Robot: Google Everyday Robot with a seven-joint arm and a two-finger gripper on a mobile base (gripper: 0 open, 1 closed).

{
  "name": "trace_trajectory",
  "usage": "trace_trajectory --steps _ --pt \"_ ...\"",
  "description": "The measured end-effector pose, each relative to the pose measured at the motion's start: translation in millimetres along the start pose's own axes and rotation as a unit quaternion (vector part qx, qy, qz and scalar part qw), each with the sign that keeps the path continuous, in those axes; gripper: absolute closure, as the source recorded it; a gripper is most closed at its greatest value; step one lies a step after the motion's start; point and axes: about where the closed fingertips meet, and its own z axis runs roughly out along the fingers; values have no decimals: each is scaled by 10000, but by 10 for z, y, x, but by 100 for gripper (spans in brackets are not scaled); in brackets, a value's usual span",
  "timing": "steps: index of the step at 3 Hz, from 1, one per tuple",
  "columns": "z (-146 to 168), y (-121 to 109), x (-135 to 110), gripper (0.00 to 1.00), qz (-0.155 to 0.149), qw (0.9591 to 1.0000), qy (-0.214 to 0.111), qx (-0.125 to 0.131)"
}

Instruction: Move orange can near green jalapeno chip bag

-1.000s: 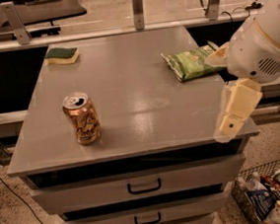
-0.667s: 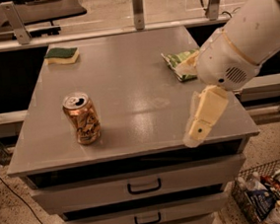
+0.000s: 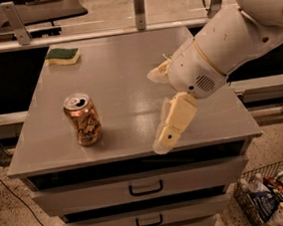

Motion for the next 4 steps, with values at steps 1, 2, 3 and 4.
trace_trajectory --steps 1,2,3,4 --pt "232 -34 -94 0 -119 9995 -275 -96" --pt "581 -95 -299 0 -314 9967 -714 -212" --pt "915 -198 -482 0 -506 9916 -1168 -226" --pt "1160 -285 -604 0 -584 9860 -1551 -196"
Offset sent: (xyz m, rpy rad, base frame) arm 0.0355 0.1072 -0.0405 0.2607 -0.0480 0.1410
